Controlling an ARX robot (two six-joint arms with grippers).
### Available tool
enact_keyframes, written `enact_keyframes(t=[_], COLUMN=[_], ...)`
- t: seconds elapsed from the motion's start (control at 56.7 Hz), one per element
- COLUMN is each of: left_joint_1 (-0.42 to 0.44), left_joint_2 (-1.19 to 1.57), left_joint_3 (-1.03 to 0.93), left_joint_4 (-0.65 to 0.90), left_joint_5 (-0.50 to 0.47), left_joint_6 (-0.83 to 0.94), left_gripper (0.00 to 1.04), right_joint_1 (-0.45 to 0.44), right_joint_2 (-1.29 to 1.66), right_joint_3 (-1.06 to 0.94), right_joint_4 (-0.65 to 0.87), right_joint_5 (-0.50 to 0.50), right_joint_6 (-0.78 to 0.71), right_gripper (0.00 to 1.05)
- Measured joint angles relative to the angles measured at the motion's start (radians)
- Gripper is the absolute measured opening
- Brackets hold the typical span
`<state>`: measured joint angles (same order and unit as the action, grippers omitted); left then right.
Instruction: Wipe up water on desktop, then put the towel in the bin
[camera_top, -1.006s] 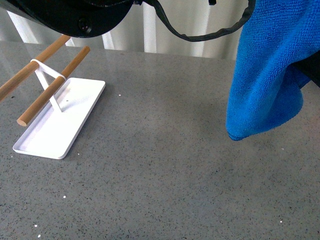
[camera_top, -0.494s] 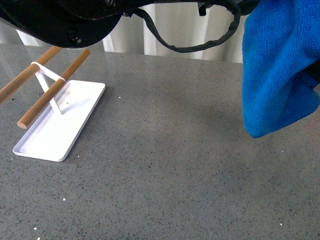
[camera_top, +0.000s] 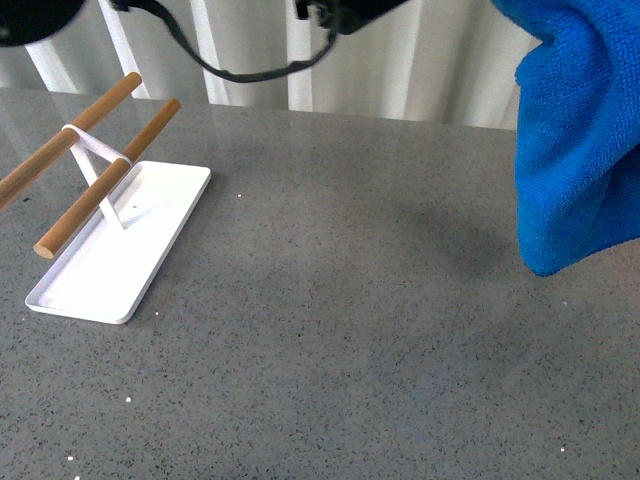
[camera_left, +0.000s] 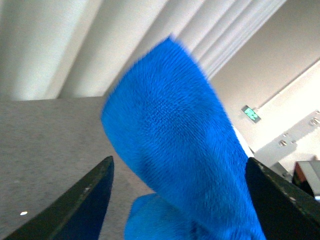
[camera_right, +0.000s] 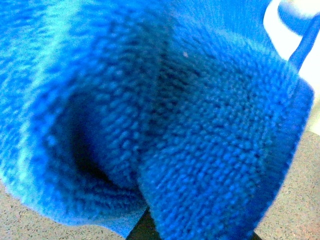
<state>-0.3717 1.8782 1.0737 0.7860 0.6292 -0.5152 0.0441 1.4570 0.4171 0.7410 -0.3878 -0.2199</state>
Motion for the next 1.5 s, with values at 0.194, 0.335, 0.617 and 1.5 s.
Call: enact_keyframes(t=[0.194, 0.335, 0.617, 1.5], left_joint_1=[0.142, 0.227, 0.418, 0.587], left_joint_2=[-0.075, -0.105, -0.158, -0.757], left_joint_3=[-0.069, -0.113, -0.25, -0.841], left_joint_4=[-0.086, -0.192, -0.37, 0.105], left_joint_5=[0.043, 0.046, 0.106, -0.423], left_joint_6=[0.08, 0.2, 0.439, 0.526], left_gripper=[0.98, 0.98, 0.98, 0.41], right_joint_1=[-0.014, -0.016, -0.045, -0.081], right_joint_2=[-0.001, 0.0, 0.0, 0.043], right_joint_3=[0.001, 0.003, 0.007, 0.013], right_joint_4=[0.006, 0.008, 0.014, 0.02], right_joint_5=[0.013, 0.021, 0.021, 0.042], right_joint_6=[0.026, 0.037, 0.042, 0.044], right_gripper=[0.03, 0.03, 0.03, 0.03])
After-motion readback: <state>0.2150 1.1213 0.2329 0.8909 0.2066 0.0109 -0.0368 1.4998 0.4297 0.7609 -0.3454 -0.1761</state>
